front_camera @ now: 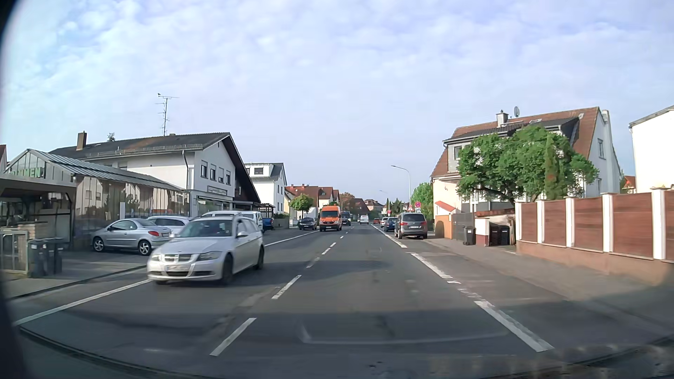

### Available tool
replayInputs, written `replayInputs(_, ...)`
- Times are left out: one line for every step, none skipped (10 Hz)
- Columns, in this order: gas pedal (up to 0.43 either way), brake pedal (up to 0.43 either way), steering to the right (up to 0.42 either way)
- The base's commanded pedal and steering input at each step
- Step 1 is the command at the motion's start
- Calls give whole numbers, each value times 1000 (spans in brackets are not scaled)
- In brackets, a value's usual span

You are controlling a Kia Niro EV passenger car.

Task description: Follow the waypoints while adhering to traffic rules and regulations

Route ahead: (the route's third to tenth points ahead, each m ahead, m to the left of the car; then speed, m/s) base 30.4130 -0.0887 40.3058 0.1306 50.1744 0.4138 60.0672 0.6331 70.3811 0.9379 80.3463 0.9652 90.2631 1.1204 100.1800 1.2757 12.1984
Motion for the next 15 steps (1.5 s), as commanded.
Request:
replayInputs(87, 0, -1)
replayInputs(87, 0, -1)
replayInputs(87, 0, -1)
replayInputs(87, 0, -1)
replayInputs(87, 0, -1)
replayInputs(87, 0, -1)
replayInputs(87, 0, -1)
replayInputs(87, 0, -1)
replayInputs(87, 0, -1)
replayInputs(87, 0, -2)
replayInputs(87, 0, -2)
replayInputs(87, 0, -2)
replayInputs(87, 0, -3)
replayInputs(87, 0, -3)
replayInputs(87, 0, -3)
